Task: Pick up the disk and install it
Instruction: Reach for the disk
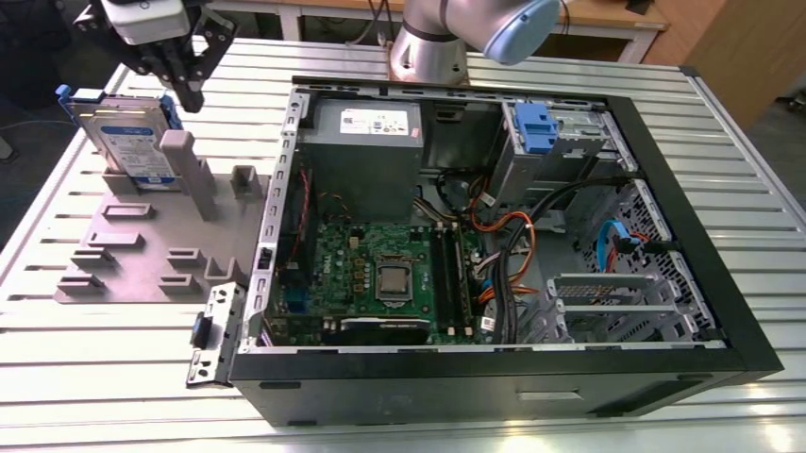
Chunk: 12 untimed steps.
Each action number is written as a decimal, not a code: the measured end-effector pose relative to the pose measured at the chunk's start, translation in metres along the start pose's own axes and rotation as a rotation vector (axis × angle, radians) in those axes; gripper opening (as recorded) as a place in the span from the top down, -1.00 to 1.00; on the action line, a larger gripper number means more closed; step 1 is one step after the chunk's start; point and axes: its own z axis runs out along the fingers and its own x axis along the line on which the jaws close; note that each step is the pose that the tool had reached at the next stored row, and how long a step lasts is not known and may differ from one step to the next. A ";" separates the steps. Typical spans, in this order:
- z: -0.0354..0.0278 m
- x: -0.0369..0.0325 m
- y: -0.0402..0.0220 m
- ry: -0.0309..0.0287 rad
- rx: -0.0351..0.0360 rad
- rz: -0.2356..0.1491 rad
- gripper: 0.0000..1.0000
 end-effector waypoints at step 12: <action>0.0005 0.0191 0.0036 0.0004 0.0000 0.000 0.79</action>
